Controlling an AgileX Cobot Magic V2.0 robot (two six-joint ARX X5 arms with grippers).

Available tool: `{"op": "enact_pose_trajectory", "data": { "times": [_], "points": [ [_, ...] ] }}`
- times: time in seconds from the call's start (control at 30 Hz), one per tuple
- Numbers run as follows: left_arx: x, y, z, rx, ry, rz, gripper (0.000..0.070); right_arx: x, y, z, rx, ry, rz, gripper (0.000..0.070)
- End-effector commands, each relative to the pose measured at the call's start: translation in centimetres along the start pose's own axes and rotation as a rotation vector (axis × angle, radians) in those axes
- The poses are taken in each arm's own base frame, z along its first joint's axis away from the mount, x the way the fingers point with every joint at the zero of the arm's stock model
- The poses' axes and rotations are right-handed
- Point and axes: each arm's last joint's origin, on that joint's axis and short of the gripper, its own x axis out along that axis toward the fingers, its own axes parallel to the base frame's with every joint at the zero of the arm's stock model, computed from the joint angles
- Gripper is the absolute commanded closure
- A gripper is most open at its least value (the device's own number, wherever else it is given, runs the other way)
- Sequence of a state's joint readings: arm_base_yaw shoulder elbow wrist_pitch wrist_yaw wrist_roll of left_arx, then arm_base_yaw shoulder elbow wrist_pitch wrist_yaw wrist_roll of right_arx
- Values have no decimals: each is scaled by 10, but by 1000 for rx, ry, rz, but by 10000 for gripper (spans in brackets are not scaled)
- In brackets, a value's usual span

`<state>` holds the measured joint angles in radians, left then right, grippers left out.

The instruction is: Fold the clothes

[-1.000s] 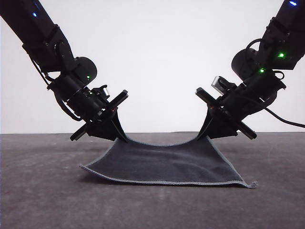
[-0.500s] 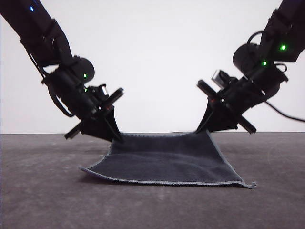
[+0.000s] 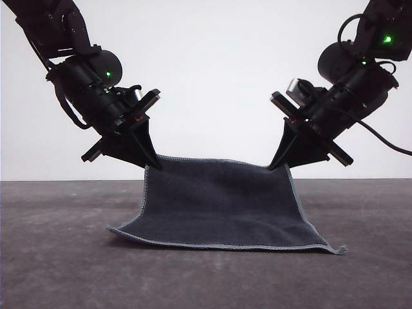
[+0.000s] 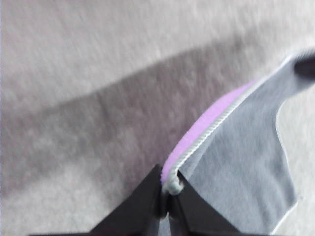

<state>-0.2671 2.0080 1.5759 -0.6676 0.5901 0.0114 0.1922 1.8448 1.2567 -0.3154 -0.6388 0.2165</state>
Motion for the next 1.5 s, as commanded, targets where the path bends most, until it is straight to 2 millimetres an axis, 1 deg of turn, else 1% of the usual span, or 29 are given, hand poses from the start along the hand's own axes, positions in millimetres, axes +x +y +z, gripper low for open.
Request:
{"op": "enact_pose_trajectory", "data": {
  "times": [0.0,0.13,0.23,0.37,0.6,0.63,0.67,0.7,0.73,0.77,0.83,0.87,0.93,1.03,1.23,1.37,1.47],
  "points": [
    [-3,-6,0,44,-13,11,696,-3,5,0,-33,-13,-3,697],
    [-10,-10,-11,49,-17,25,696,-11,9,-13,-45,-26,-4,696],
    [-13,-13,-25,49,-10,24,696,-15,12,-26,-51,-26,4,697],
    [-15,-19,-47,55,-5,19,696,-20,17,-46,-69,-27,13,696],
    [-11,-25,-89,20,-1,7,696,-21,23,-82,-83,4,25,694],
    [-10,-26,-95,16,4,3,695,-21,24,-87,-82,12,23,688],
    [-10,-27,-99,15,12,-12,690,-22,24,-91,-81,20,18,657],
    [-9,-28,-103,10,23,-27,659,-22,25,-95,-80,27,14,606],
    [-9,-29,-107,4,36,-42,613,-23,27,-99,-80,33,10,549],
    [-9,-29,-110,-7,53,-57,538,-24,28,-103,-78,39,10,508],
    [-10,-30,-116,-31,88,-68,404,-27,31,-108,-81,48,13,491],
    [-10,-30,-118,-42,106,-69,373,-30,34,-111,-82,52,14,492],
    [-14,-33,-120,-54,124,-70,334,-36,40,-113,-86,56,15,492],
    [-27,-41,-120,-39,101,-79,333,-51,50,-115,-97,43,21,492],
    [-69,-67,-122,-3,0,-64,341,-82,68,-121,-69,6,29,492],
    [-99,-82,-128,-22,-108,64,350,-97,76,-126,-13,-9,30,492],
    [-116,-88,-140,-32,-188,167,350,-103,79,-129,-1,-19,3,492]
  ]
}}
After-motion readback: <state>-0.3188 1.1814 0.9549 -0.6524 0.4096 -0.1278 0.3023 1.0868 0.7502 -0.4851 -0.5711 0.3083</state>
